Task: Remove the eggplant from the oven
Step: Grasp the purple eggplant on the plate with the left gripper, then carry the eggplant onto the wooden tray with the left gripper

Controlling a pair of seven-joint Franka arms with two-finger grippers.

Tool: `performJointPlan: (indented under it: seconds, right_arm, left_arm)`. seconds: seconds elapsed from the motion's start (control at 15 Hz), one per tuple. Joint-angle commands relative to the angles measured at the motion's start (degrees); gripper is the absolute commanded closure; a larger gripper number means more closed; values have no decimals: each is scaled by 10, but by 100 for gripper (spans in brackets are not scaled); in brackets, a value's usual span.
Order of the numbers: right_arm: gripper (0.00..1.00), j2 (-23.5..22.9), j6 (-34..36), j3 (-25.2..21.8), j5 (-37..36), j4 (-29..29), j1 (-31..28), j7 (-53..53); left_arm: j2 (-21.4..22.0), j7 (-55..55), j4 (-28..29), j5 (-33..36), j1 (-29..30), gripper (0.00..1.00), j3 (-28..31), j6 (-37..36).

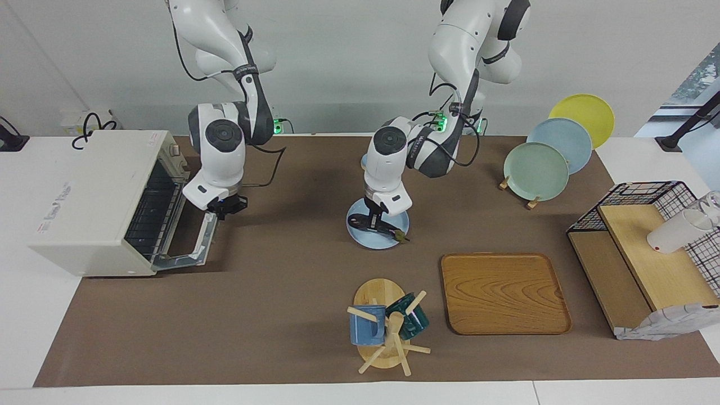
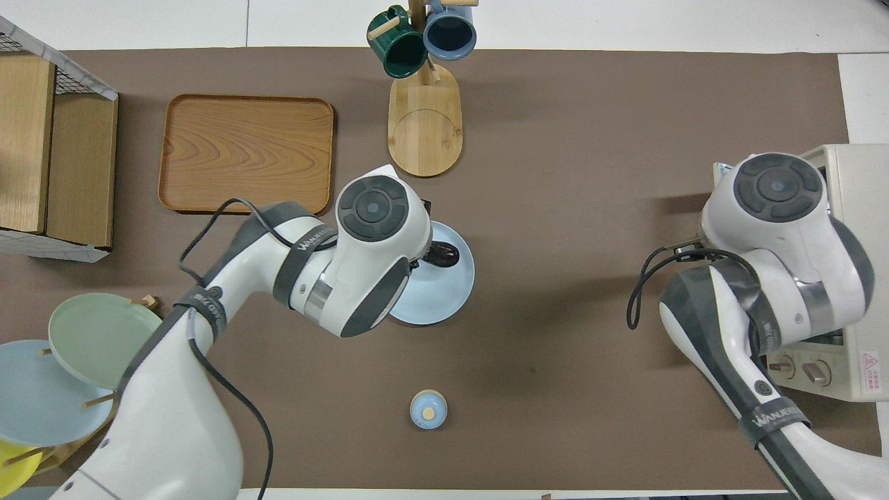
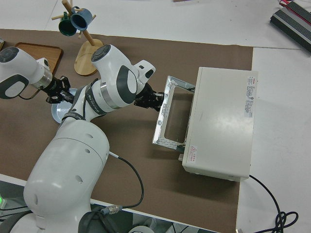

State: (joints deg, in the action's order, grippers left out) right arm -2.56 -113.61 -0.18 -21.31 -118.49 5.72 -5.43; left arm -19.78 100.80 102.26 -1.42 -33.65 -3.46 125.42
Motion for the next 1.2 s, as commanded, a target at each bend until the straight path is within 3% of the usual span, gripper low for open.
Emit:
performJointPlan:
  seconds: [0.0, 0.47, 0.6, 0.87, 1.13]
  right_arm:
    - [95, 12, 15, -2, -14, 26, -35, 66]
    - [93, 40, 16, -3, -4, 24, -76, 155]
    - [92, 47, 22, -3, 13, 24, -92, 178]
    - [91, 68, 41, -3, 30, 27, -103, 202]
    - [89, 66, 149, 4, 100, 130, -96, 202]
  left_arm:
    - [48, -159, -19, 5, 59, 100, -2, -79]
    - [41, -649, -36, -37, 228, 100, -1, -87]
    - [19, -755, -48, -42, 262, 100, -1, -86]
    - [-78, -796, -145, -34, 270, 100, -1, -91]
    - [-158, -840, -222, -34, 271, 100, 0, -79]
